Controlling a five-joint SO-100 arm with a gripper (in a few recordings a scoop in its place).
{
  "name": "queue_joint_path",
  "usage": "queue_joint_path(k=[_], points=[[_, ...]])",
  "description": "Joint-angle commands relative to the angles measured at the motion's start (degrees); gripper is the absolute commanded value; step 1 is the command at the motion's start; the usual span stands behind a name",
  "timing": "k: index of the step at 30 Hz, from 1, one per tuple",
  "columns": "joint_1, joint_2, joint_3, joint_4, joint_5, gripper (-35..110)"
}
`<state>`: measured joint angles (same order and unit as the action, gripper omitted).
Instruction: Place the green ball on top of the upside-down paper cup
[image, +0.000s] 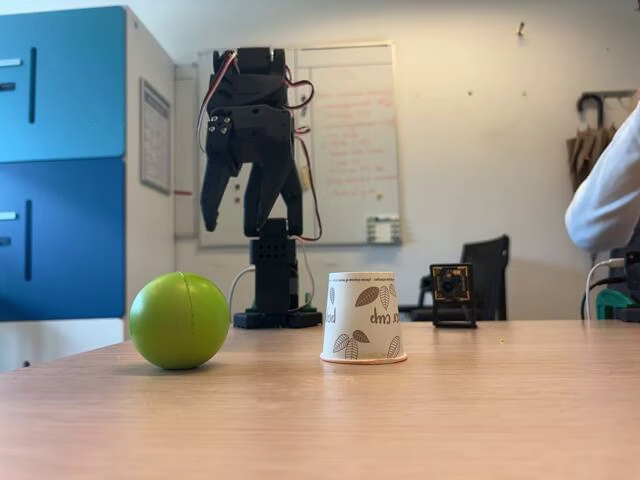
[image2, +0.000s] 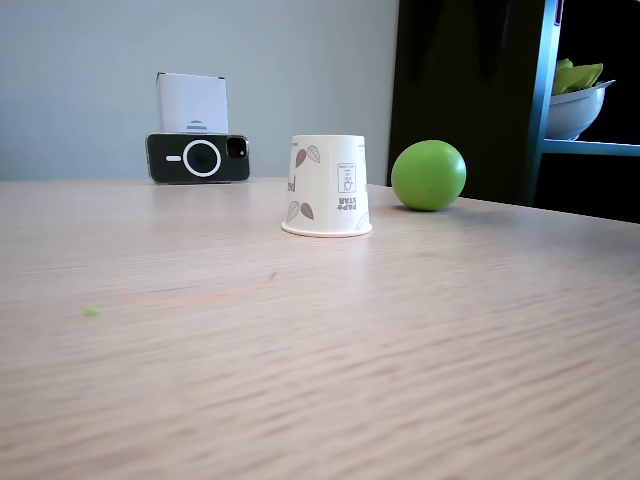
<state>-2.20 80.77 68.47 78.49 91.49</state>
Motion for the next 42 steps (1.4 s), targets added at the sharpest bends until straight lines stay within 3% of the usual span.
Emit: queue_joint_path(k=[1, 7, 18, 35, 42], points=[[-0.9, -4.2, -7.5, 0.9, -0.7, 46], [-3.1, -10.5, -10.7, 2.8, -1.3, 53], [-1.8, -18.1, -11.5, -3.3, -2.0, 53], [2.6, -24.5, -12.4, -4.9, -4.0, 53], [2.3, -26.7, -13.6, -7.7, -3.4, 40]])
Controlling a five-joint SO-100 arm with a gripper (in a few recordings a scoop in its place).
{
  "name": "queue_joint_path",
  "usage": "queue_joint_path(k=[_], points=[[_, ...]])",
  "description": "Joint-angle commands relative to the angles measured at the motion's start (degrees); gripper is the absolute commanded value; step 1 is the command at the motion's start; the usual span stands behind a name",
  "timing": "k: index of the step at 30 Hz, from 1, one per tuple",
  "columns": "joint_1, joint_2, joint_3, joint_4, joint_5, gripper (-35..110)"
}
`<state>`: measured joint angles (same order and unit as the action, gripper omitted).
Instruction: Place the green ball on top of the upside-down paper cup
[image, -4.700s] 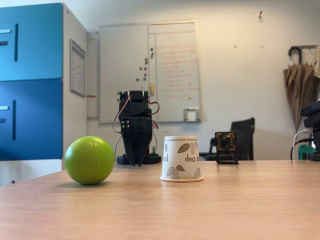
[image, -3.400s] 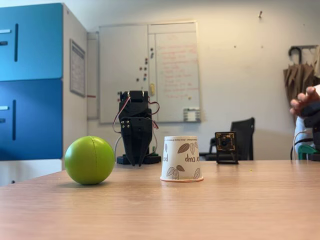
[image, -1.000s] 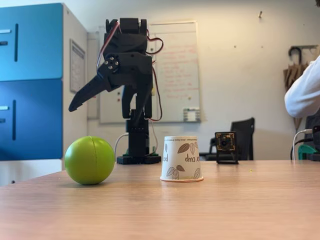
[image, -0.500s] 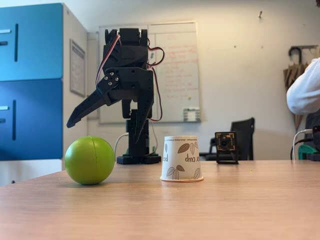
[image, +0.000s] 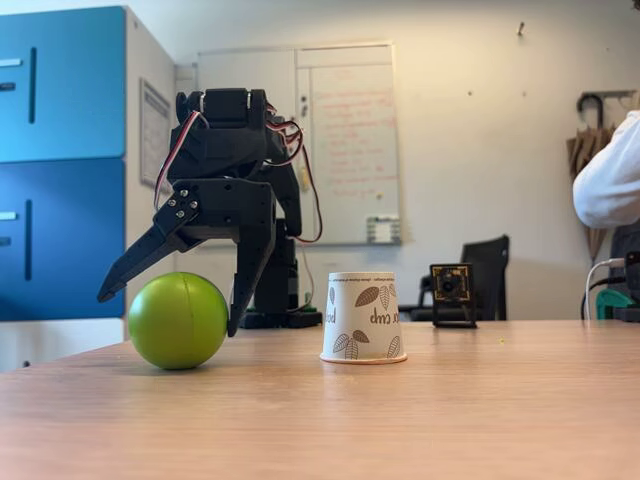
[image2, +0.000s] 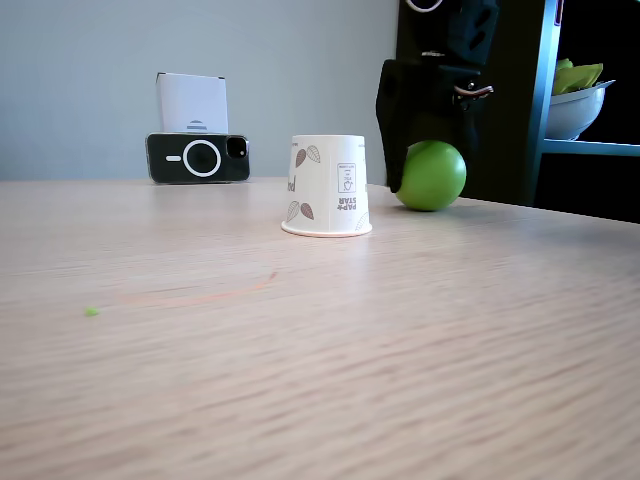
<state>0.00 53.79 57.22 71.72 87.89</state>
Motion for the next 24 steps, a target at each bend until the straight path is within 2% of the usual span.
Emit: queue_joint_path(k=[1, 6, 15, 24], points=[[0.1, 0.2, -2.4, -1.1, 0.1, 37], [0.1, 0.0, -2.5, -0.9, -0.2, 29], [0.0, 1.3, -2.2, -1.0, -0.5, 28], [1.4, 14.8, -2.4, -2.5, -1.3, 28]])
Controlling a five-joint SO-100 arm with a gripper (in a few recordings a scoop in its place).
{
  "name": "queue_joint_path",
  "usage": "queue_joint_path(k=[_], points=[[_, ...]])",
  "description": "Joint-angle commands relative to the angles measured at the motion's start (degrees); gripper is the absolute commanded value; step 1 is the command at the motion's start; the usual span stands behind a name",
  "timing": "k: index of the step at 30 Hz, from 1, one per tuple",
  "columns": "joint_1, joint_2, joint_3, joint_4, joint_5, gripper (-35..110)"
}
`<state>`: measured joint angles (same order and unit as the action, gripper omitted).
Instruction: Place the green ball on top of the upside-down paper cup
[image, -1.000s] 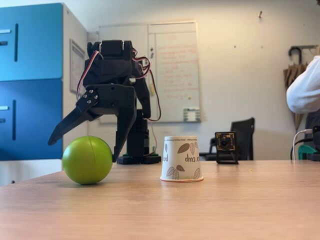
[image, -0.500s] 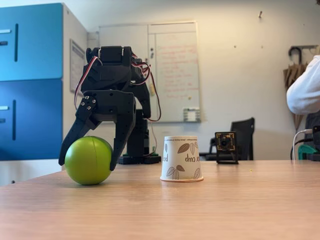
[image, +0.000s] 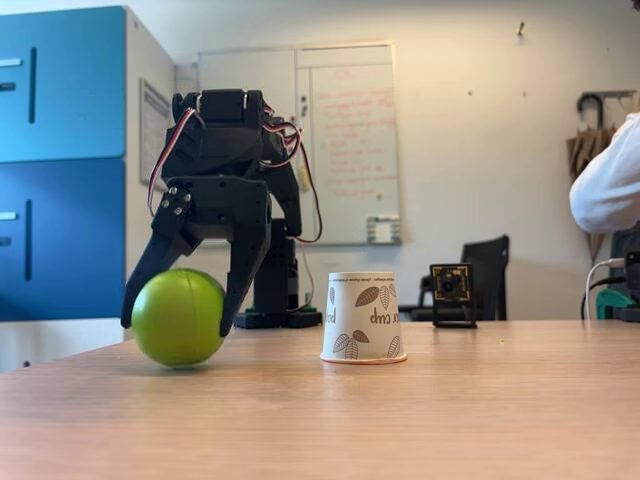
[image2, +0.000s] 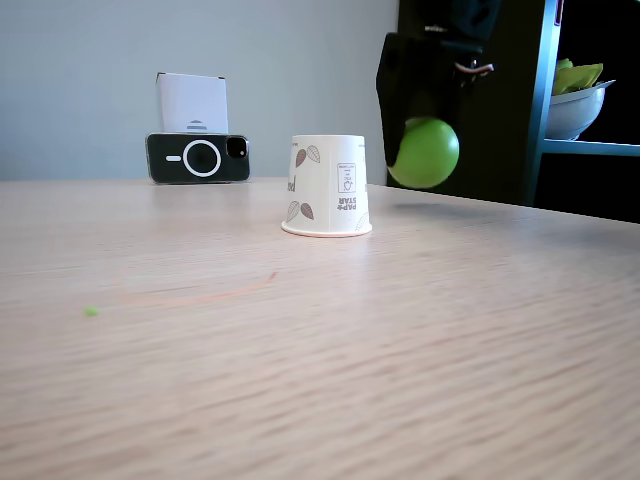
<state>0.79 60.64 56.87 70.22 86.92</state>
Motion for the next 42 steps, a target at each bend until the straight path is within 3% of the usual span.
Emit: queue_joint_path(k=[1, 9, 19, 29, 42], points=[[0.6, 9.8, -2.0, -1.1, -0.4, 29], [-3.3, 25.0, -1.6, -1.4, 0.2, 28], [-17.2, 39.4, 1.1, -1.1, 3.4, 28], [-30.6, 37.6, 13.0, -2.5, 4.5, 28], [-28.9, 31.6, 26.4, -6.9, 3.9, 28]])
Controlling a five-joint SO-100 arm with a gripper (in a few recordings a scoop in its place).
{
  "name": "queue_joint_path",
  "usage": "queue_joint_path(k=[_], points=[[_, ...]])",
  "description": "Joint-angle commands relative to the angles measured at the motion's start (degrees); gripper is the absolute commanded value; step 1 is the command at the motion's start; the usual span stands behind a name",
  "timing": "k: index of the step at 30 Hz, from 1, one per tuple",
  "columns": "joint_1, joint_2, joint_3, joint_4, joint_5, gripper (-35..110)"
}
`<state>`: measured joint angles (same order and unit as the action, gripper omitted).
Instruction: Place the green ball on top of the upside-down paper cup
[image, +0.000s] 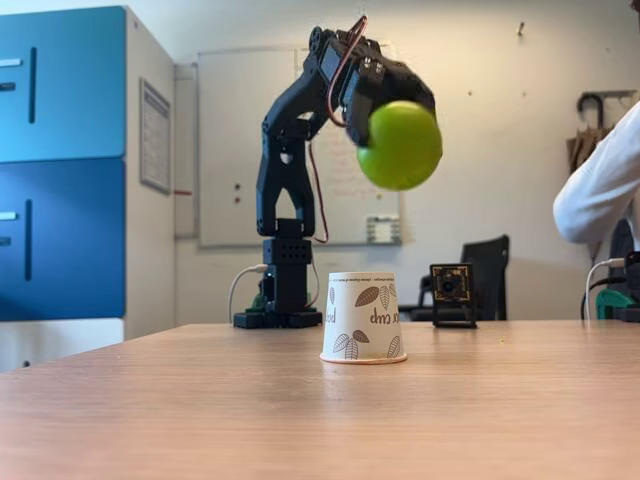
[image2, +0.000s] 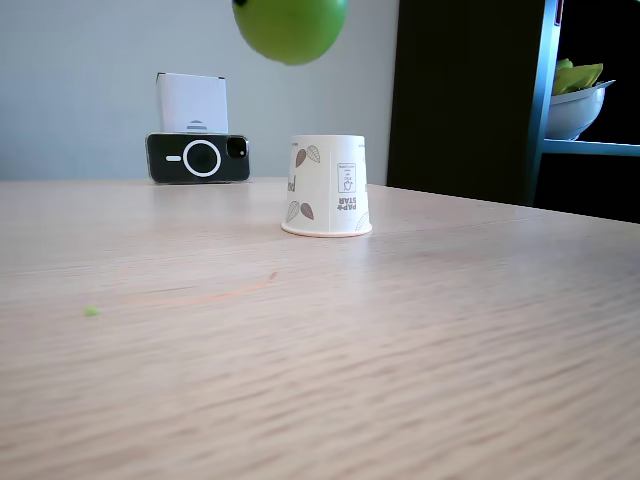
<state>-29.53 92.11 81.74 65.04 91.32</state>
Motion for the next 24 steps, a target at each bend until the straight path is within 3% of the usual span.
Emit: queue_joint_path(k=[1, 24], points=[[1.8, 0.1, 2.6, -1.8, -0.6, 28], [4.7, -2.9, 11.4, -10.2, -1.0, 31]])
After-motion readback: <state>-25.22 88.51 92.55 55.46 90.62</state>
